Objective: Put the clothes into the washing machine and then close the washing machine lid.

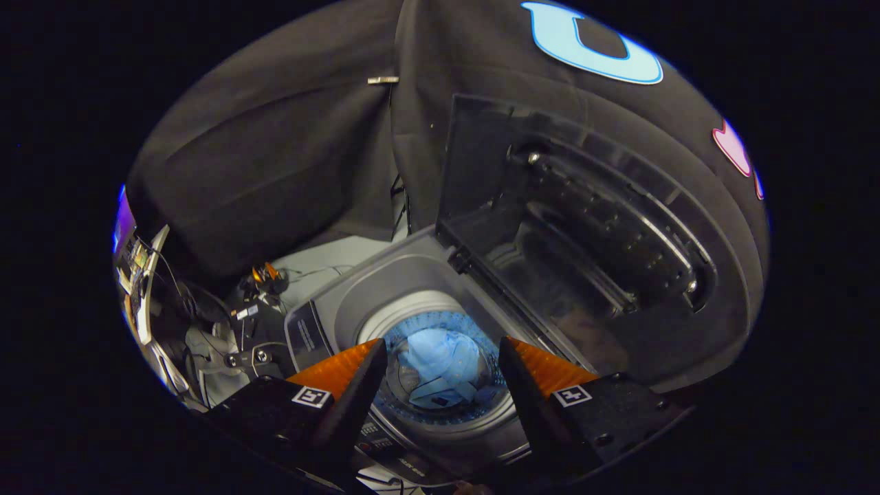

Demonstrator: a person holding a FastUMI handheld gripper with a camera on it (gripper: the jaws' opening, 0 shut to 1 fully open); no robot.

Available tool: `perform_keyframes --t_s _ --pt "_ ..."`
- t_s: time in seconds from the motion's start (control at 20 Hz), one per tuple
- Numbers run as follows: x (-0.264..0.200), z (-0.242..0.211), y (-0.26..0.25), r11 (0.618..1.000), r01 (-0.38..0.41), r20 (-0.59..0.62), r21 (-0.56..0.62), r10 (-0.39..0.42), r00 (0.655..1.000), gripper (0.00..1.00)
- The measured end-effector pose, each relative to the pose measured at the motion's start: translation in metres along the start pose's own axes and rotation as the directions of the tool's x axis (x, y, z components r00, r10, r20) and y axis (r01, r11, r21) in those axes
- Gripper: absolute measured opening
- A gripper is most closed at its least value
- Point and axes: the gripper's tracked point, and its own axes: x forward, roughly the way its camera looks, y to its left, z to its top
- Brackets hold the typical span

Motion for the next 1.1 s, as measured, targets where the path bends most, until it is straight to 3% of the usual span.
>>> perform_keyframes --t_s 0.25,0.45,0.75,1.1 --pt "-0.03 0.058 0.011 0.998 -0.065 0.257 0.002 0.062 0.964 1.0" --pt "-0.06 0.097 0.003 1.0 -0.006 0.439 -0.016 0.012 0.898 1.0" --pt "-0.091 0.132 -0.069 0.974 0.155 0.591 0.166 -0.224 0.775 1.0" --pt "-0.099 0.121 -0.17 0.837 0.309 0.512 0.452 -0.527 0.678 1.0"
